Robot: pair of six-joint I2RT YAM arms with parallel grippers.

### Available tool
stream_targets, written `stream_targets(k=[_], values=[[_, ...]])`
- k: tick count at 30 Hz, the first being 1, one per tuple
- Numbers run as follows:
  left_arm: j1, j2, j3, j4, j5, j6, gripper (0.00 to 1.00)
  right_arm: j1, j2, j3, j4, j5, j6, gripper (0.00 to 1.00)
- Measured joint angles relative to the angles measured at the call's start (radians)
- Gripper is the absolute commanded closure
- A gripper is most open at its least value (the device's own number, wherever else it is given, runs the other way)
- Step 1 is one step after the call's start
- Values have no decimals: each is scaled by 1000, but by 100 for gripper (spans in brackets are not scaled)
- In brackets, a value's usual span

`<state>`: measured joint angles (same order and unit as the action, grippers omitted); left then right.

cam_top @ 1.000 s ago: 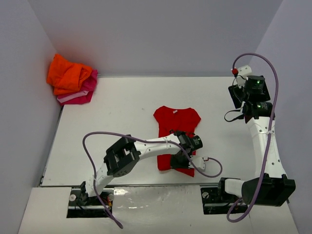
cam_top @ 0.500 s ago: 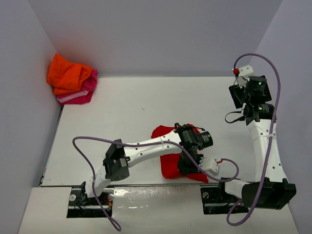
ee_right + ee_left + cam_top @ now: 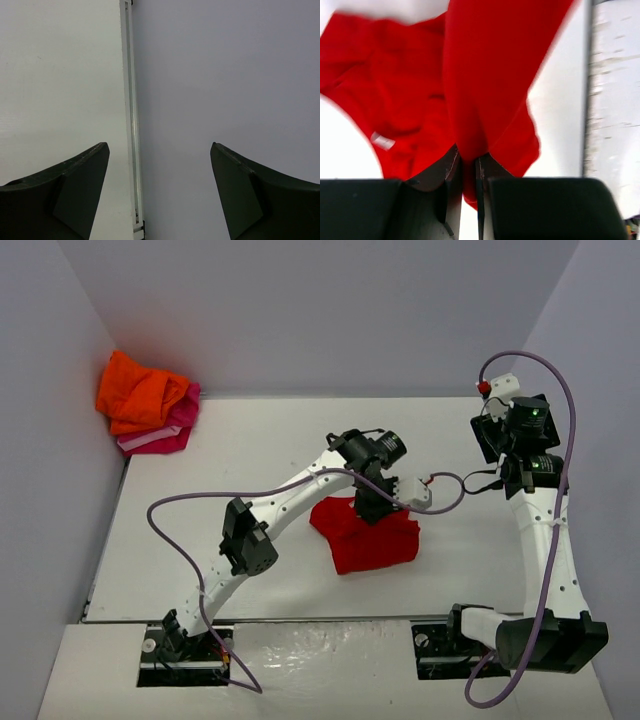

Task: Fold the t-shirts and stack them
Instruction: Fold the long partially folded tshirt into a neat square

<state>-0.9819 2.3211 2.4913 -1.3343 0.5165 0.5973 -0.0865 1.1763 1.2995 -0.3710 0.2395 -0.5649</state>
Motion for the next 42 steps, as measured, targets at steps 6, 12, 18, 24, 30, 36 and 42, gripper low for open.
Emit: stream_targets(k=[6,12,18,24,30,36,42], values=[[92,43,15,-1,-62,45,100,0,3,0,0,0,-5,21],[138,104,15,-1,-79,67,73,0,27,-14,1,0,-8,21],[187,177,2,56,-167,70,29,0,50,-22,2,-1,-5,21],[234,228,-11,174,-227,49,23,-3,50,-57,9,0,-7,21],[246,199,-58,269,-259,42,23,-5,51,-68,9,-8,0,22],[249,174,-58,290,-278,47,36,-5,51,-68,9,-22,16,21],[250,174,-47,296,-289,51,40,-5,51,-81,13,-29,25,18]])
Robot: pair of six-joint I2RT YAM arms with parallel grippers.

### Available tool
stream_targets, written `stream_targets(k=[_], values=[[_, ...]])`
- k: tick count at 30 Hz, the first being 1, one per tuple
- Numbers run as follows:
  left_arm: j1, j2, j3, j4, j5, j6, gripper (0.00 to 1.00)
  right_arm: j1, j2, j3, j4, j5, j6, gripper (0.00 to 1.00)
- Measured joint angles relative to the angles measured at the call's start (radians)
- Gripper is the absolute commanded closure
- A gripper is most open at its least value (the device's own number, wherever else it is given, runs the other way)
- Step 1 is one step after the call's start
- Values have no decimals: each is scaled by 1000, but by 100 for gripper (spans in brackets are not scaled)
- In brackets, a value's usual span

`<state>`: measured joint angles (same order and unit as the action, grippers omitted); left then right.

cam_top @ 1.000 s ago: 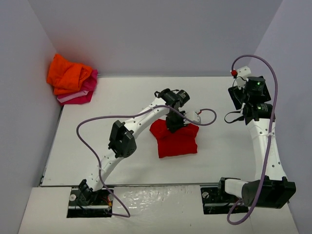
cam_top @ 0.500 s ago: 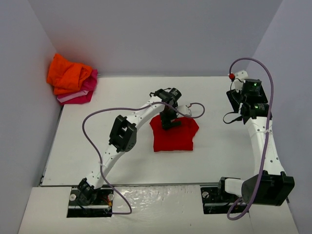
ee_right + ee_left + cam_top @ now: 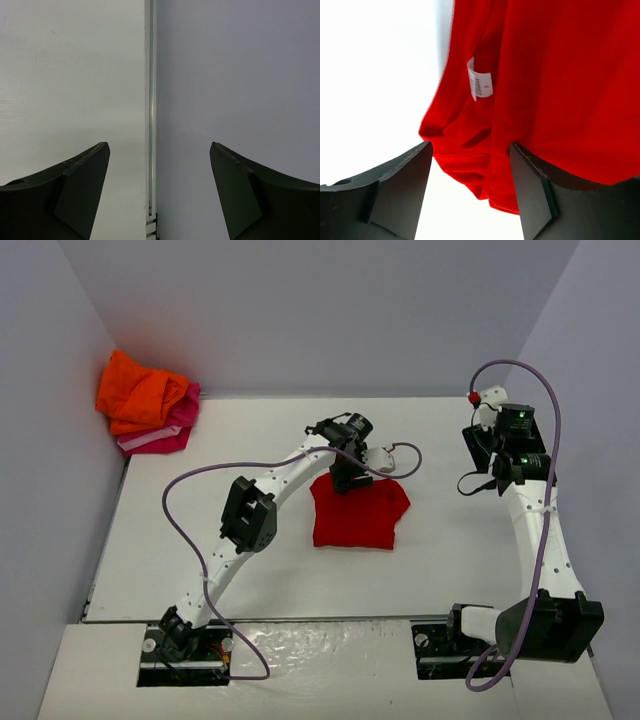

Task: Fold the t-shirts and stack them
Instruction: Put the neatly folded tshirt into the corner of the board with the left arm

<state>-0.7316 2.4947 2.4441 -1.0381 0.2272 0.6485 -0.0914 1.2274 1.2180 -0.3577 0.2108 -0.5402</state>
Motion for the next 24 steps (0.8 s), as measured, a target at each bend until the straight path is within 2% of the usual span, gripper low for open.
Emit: stream_targets(k=[3,10,14,18,24], values=[[5,-18,3,19,-1,-29,32,0,-1,-3,-6,-30,1,18],[104,-188,-74,26,45,-159,32,0,-10,-2,-73,-190,32,18],[203,-345,-244,-9,124,-241,32,0,-37,-13,-92,-259,55,19],[259,-432,-431,-27,251,-308,30,0,-74,-19,-107,-298,79,19],[266,-368,-593,-38,492,-388,25,0,-135,-33,-142,-335,115,18]])
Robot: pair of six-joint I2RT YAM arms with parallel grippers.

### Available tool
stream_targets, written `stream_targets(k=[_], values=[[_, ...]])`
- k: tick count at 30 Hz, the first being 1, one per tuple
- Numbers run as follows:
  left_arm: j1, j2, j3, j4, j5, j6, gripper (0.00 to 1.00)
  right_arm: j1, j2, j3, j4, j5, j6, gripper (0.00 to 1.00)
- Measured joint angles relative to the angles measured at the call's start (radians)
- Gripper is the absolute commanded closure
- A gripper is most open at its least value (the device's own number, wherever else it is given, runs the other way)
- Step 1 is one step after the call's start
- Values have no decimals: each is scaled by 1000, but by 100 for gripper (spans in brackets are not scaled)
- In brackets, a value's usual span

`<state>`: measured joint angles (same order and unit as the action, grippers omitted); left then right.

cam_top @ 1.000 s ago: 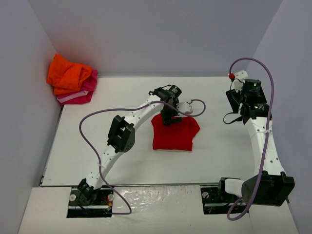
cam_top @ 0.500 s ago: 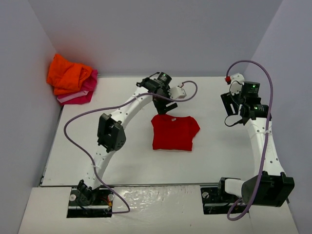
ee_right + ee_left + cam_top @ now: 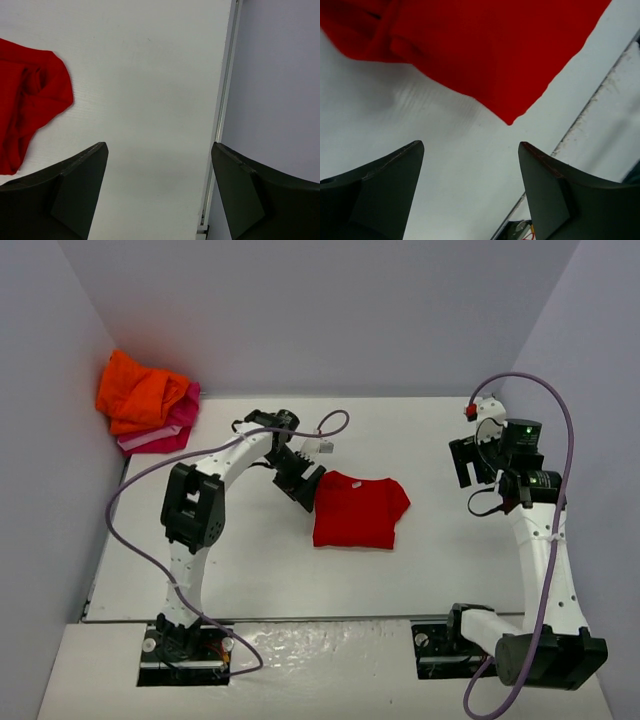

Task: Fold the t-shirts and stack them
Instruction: Put the neatly folded tshirt into the corner of the board with the left arm

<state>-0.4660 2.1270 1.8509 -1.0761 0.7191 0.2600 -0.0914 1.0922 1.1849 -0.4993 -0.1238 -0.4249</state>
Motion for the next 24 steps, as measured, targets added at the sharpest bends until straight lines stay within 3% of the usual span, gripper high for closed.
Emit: stream_targets(k=[7,12,24], values=[[22,161,-5,9,230,-57,25,0,-76,-43,-32,4,24,18],[44,272,81,-45,374,-85,25,0,-92,-48,-46,21,39,18],[20,374,211,-67,465,-149,29,0,-45,-48,-51,-6,91,22]])
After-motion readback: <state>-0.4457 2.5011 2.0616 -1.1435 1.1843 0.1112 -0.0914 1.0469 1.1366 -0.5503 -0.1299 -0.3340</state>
